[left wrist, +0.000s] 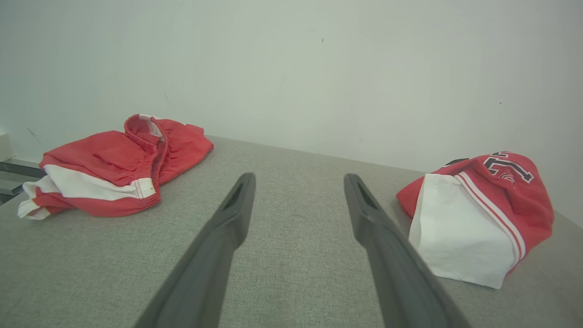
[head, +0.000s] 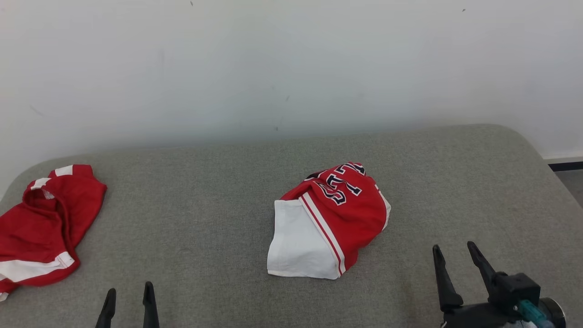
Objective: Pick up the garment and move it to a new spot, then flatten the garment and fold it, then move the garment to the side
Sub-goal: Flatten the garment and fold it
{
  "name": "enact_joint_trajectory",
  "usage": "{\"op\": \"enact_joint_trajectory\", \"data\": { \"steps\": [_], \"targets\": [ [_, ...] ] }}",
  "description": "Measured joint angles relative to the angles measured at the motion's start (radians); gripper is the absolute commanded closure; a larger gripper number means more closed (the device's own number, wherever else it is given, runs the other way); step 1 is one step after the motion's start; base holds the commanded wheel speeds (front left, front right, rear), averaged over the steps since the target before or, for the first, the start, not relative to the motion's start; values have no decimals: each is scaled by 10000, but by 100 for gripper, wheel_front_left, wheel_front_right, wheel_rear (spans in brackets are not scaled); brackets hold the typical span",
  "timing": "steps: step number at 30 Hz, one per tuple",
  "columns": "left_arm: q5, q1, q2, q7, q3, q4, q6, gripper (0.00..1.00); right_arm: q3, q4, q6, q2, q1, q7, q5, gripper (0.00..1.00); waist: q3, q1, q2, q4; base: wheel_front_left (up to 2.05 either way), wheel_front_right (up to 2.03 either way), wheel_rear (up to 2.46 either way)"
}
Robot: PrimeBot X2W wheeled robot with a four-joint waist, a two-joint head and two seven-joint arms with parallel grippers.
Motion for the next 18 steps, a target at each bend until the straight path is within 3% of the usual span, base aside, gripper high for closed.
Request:
{"op": "enact_joint_trajectory", "data": {
  "steps": [5, 8, 18],
  "targets": [
    [96, -7, -59, 0, -6, 4, -38, 0, 399, 451, 0, -100, -872, 861, 853, 0, 71, 1, 0, 50, 0, 0, 0],
    [174, -12, -84, 0, -38, 2, -113, 0, 899, 1016, 0, -495, -1708, 1570, 1287, 0, 140, 0, 0, 103, 0, 0, 0],
    [376, -62, -119, 0, -313, 59, -253, 0, 1946, 3804, 0, -924, -3713, 2554, 3135, 0, 404, 1, 0, 612, 0, 0, 0]
  ]
}}
